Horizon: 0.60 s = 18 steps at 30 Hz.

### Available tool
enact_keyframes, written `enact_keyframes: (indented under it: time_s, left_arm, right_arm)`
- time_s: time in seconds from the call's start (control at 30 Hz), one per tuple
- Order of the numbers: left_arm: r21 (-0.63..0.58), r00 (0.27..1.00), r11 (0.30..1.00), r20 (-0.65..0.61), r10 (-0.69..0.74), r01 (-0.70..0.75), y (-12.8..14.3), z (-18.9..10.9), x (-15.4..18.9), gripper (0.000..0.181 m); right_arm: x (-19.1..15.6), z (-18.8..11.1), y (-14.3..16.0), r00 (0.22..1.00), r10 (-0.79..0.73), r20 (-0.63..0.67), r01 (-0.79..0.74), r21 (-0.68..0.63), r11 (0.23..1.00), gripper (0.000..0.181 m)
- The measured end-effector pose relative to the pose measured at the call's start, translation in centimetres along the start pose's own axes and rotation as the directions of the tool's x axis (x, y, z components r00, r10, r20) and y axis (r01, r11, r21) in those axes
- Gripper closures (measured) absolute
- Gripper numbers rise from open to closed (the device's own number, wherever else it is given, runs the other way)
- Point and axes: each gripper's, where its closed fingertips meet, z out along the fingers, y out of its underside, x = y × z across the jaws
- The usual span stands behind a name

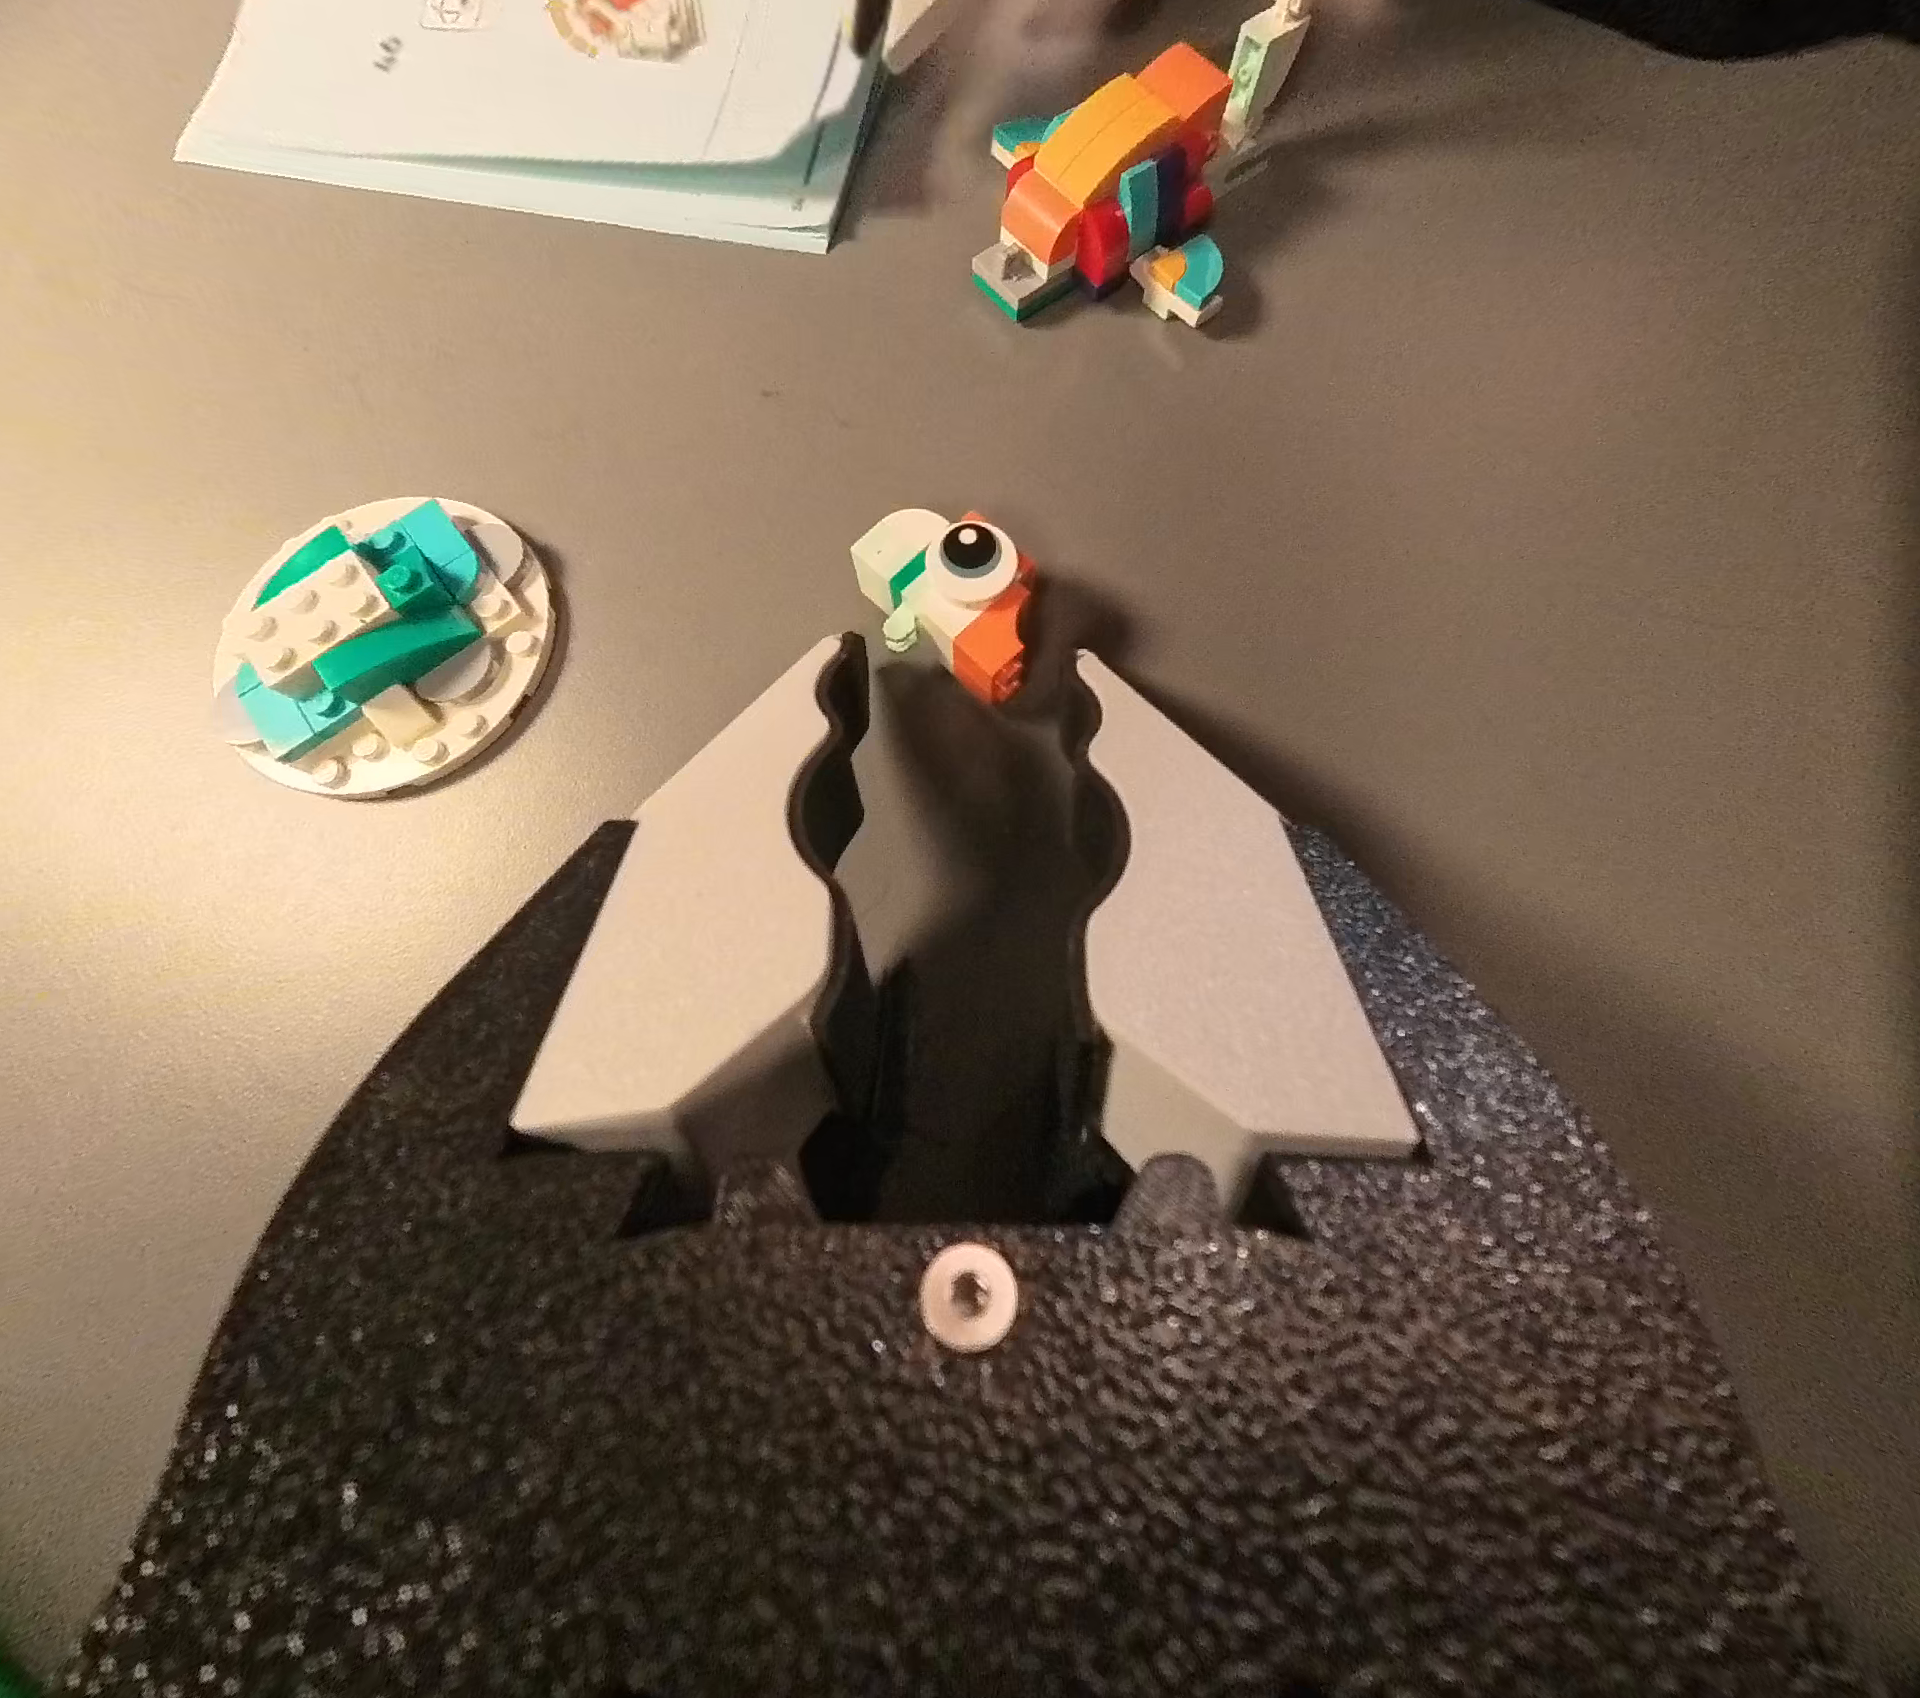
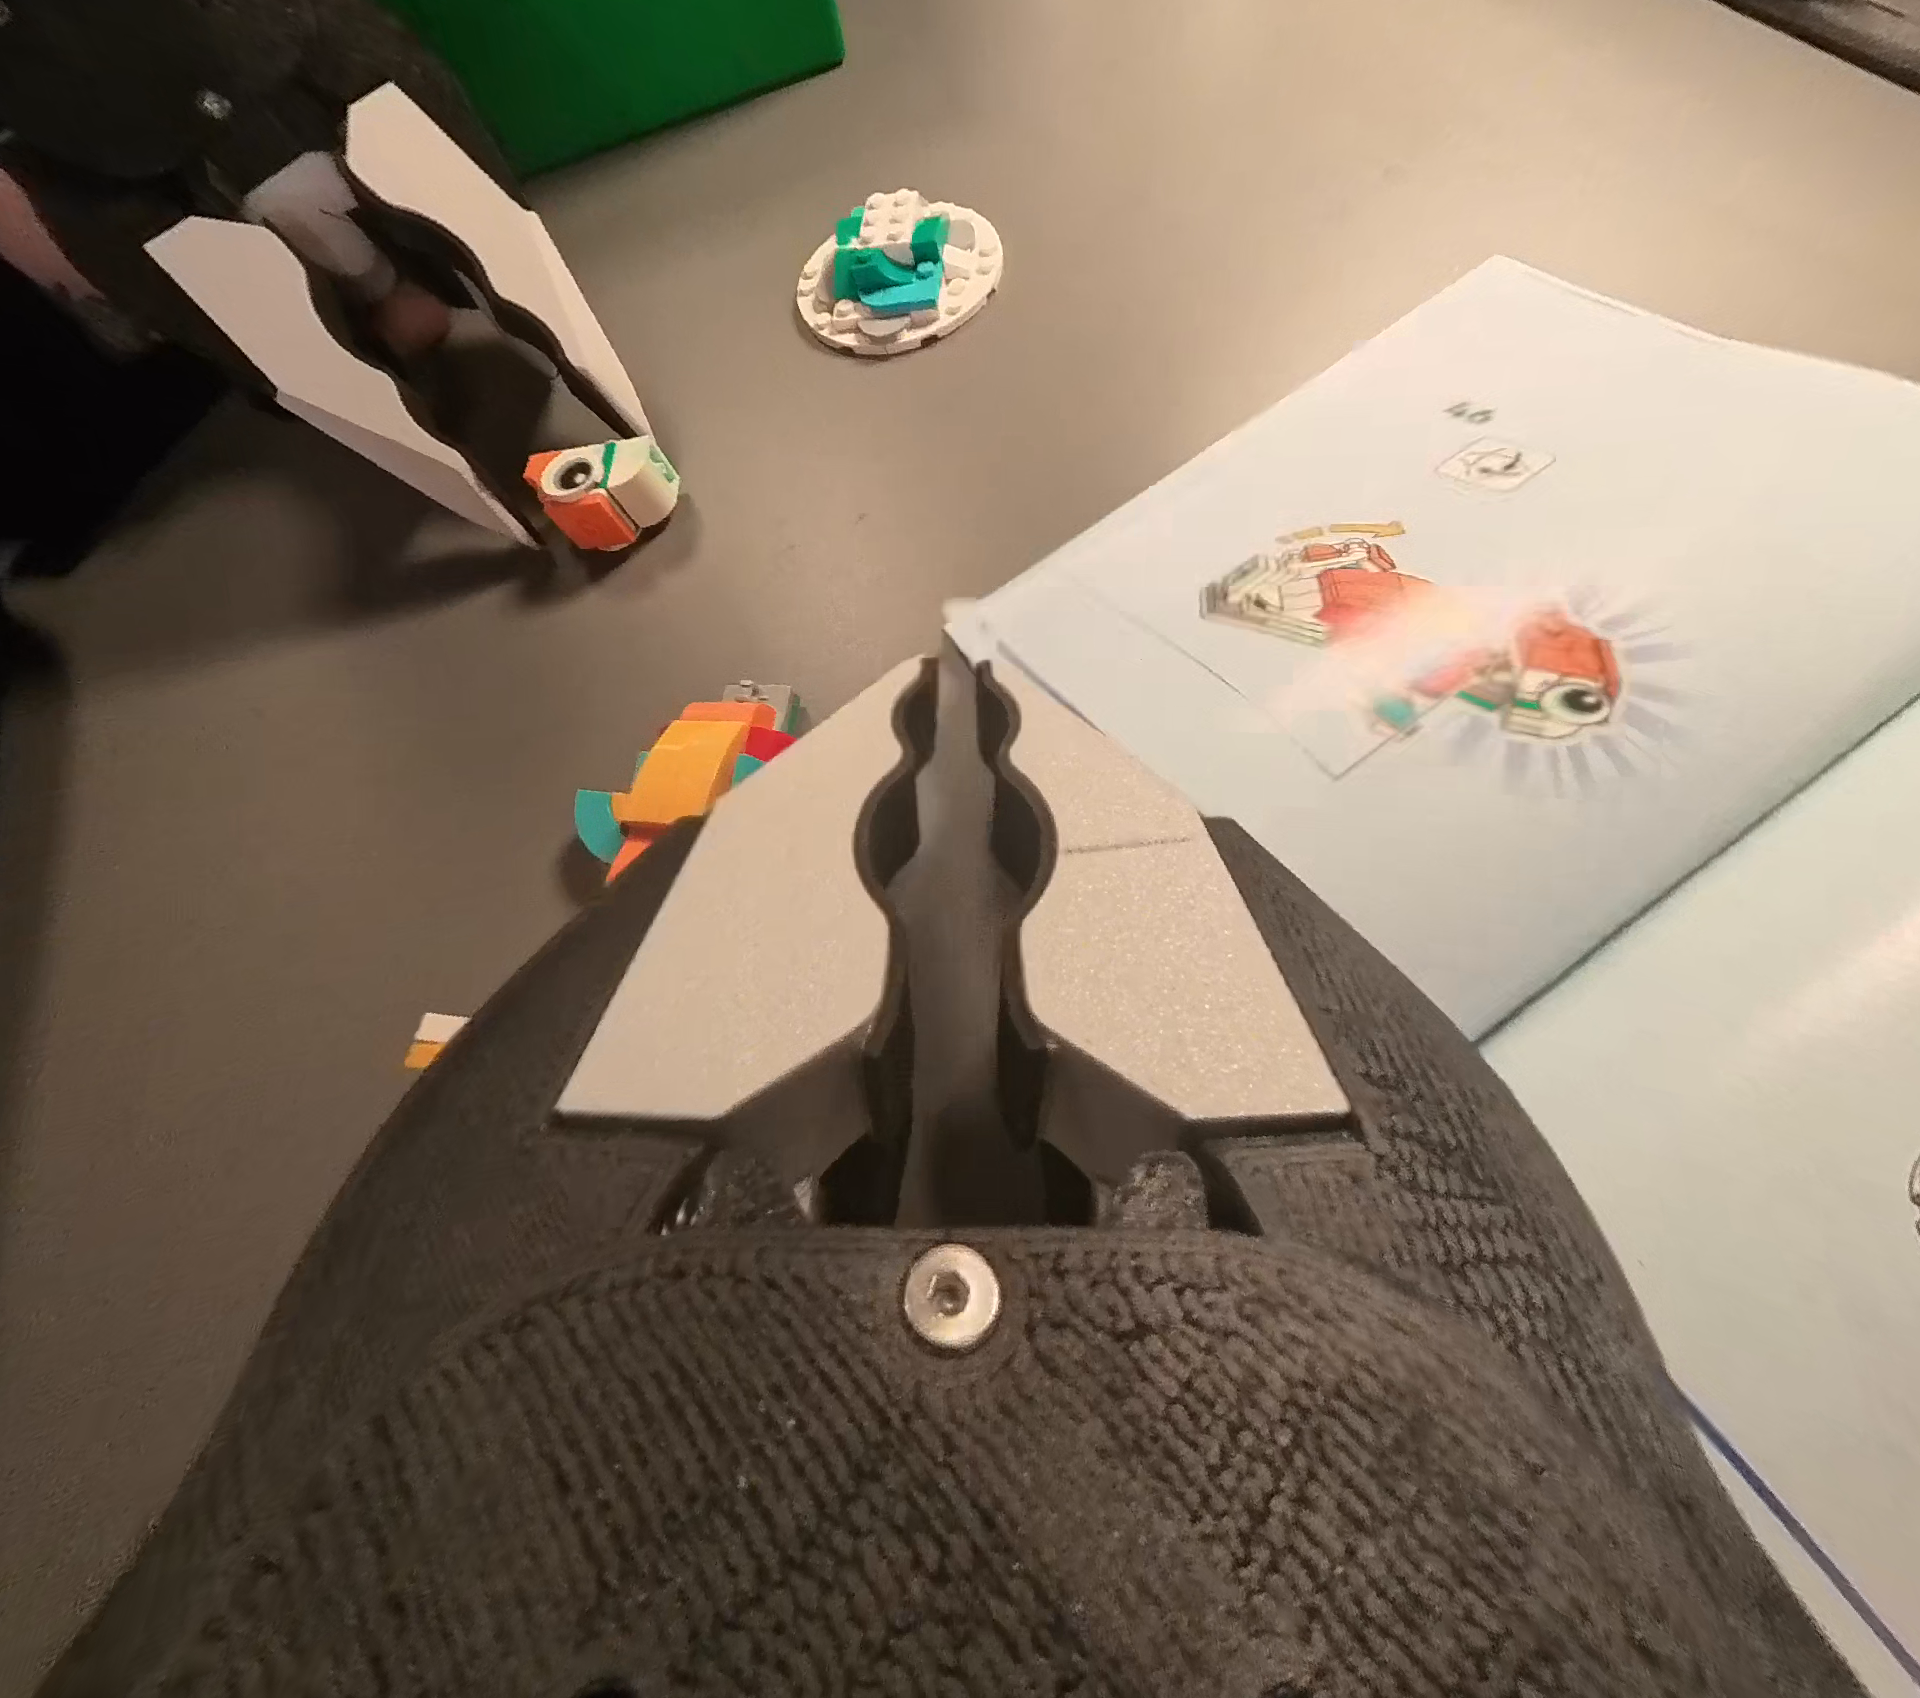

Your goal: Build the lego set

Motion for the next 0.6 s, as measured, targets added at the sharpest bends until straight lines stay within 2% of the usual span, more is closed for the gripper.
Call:
enact_keyframes:
  time_s: [0.13, 0.23, 0.3, 0.37, 0.47, 0.53, 0.6]
  left_arm:
    - [0.001, 1.0, 1.0, 0.001, 0.002, -0.002, 0.0, 0.0, 0.0, 0.147]
    - [0.001, 1.0, 1.0, 0.002, 0.003, -0.003, 0.0, 0.0, 0.0, 0.147]
    - [0.001, 1.0, 1.0, 0.003, 0.003, -0.003, 0.0, 0.0, 0.0, 0.147]
    - [0.002, 1.0, 1.0, 0.004, 0.003, -0.003, 0.0, 0.0, 0.0, 0.146]
    - [0.002, 1.0, 1.0, 0.005, 0.004, -0.004, 0.0, 0.0, 0.0, 0.146]
    - [0.002, 1.0, 1.0, 0.005, 0.004, -0.004, 0.0, 0.0, 0.0, 0.146]
    - [0.002, 1.0, 1.0, 0.006, 0.004, -0.004, 0.0, 0.0, 0.0, 0.146]
  right_arm:
    - [-0.2, -1.2, -1.7, 1.0, -0.028, -0.012, 0.03, 0.131, 0.991, 0.169]
    - [1.5, -3.4, -3.1, 0.989, -0.024, -0.147, 0.058, 0.235, 0.97, 0.164]
    - [3.0, -5.5, -3.6, 0.957, -0.03, -0.288, 0.119, 0.298, 0.947, 0.16]
    - [4.6, -8.2, -3.8, 0.882, -0.03, -0.47, 0.217, 0.349, 0.911, 0.157]
    - [6.6, -13.7, -3.8, 0.657, 0.043, -0.752, 0.394, 0.391, 0.832, 0.154]
    - [6.3, -15.7, -3.6, 0.575, 0.063, -0.816, 0.469, 0.391, 0.792, 0.157]
    - [6.1, -16.4, -3.6, 0.536, 0.062, -0.842, 0.509, 0.381, 0.772, 0.158]
